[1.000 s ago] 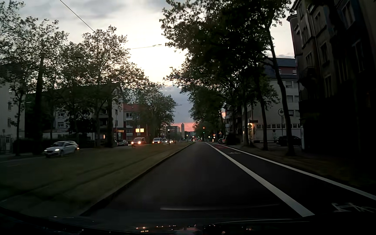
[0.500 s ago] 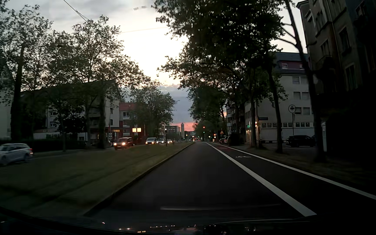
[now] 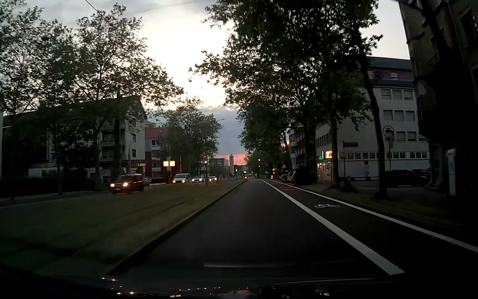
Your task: Follow the waypoints while adhering to traffic rules and regulations
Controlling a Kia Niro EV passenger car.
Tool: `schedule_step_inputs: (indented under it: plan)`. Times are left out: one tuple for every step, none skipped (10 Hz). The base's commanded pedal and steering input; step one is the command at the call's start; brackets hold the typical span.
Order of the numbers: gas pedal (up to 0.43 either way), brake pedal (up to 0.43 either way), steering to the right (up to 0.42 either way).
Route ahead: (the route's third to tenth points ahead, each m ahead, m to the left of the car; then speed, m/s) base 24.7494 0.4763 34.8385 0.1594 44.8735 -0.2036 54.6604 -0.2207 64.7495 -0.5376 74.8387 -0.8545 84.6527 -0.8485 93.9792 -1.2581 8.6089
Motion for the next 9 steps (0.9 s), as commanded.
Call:
schedule_step_inputs:
  plan:
    - [0.0, 0.0, 0.0]
    - [0.0, 0.0, 0.0]
    - [0.0, 0.0, 0.001]
    - [0.0, 0.0, 0.002]
    - [0.0, 0.0, 0.002]
    - [0.0, 0.0, 0.002]
    - [0.0, 0.0, 0.002]
    - [0.0, 0.0, 0.002]
    - [0.0, 0.0, 0.002]
